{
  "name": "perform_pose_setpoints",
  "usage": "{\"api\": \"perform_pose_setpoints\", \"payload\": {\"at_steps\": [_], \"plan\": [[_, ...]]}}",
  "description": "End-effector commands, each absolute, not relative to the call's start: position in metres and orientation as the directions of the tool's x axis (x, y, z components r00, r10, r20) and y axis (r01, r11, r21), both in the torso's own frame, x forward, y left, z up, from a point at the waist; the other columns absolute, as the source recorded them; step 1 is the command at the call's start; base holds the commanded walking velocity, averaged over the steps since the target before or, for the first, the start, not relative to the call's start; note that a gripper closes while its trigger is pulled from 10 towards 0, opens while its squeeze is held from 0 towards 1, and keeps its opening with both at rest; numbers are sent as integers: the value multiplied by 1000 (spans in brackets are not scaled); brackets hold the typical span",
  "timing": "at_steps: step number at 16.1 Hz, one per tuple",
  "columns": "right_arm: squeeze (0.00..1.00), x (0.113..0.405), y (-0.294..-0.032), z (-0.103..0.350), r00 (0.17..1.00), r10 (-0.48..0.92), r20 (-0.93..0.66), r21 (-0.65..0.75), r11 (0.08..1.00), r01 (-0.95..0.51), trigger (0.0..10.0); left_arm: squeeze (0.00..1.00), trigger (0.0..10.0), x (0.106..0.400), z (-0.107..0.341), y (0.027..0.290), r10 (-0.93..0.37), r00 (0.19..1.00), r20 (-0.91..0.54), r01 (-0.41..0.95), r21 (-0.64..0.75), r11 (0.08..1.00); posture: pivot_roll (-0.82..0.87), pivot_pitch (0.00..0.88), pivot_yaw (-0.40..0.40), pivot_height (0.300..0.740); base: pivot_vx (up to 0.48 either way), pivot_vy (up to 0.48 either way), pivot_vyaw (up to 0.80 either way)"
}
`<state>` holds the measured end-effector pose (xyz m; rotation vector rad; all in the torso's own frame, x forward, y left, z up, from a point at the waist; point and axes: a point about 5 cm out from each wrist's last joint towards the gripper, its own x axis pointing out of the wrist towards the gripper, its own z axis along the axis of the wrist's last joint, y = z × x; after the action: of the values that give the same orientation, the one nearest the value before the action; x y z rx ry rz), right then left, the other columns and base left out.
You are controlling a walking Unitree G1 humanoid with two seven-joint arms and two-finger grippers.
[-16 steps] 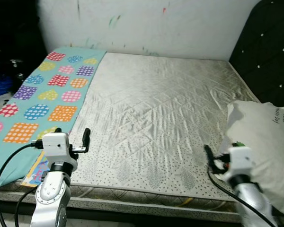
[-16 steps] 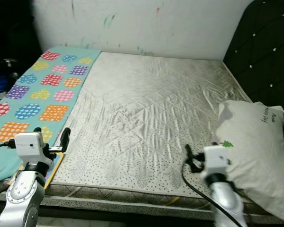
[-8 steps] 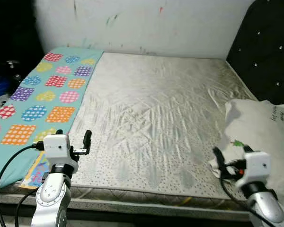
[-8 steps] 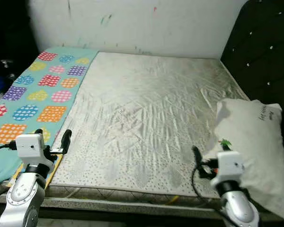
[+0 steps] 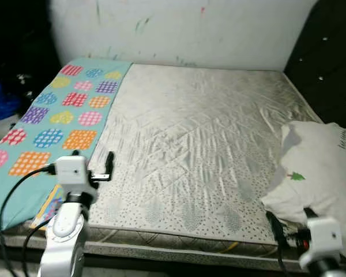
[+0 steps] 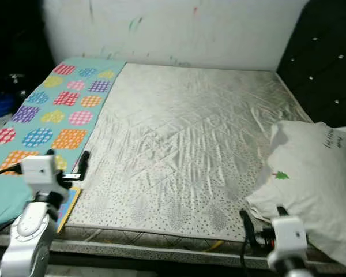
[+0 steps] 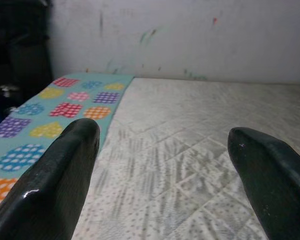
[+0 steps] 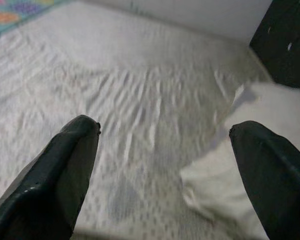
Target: Clean up the room
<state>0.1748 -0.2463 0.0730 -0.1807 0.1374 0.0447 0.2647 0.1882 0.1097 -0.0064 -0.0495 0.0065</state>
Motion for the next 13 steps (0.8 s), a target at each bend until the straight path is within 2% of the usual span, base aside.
{"api": "perform_pose_setpoints", "payload": {"at_steps": [1, 4, 6, 9, 13], "plan": [[0, 183, -243, 77, 994, 35, -104, -176, 983, -53, 10000, 0, 10000, 265, 108, 190, 4, 999, 37, -4, -10, 1000, -101, 15, 6, 740, 0, 0, 0], [0, 224, -220, 93, 997, 80, -12, -85, 993, -81, 10000, 0, 10000, 263, 109, 191, 18, 999, 41, -17, -15, 1000, -70, 12, -10, 740, 0, 0, 0], [0, 231, -212, 96, 995, 97, 7, -75, 993, -96, 10000, 0, 10000, 262, 109, 190, 20, 999, 42, -19, -20, 1000, -68, 13, -12, 740, 0, 0, 0], [0, 250, -179, 93, 989, 144, 27, -25, 989, -144, 10000, 0, 10000, 254, 108, 190, 37, 999, 38, -36, -35, 999, -26, 28, -44, 740, 0, 0, 0], [0, 260, -173, 95, 993, 116, 27, -5, 993, -116, 10000, 0, 10000, 248, 103, 187, 36, 999, 20, -35, -47, 998, -14, 33, -45, 740, 0, 0, 0]]}}
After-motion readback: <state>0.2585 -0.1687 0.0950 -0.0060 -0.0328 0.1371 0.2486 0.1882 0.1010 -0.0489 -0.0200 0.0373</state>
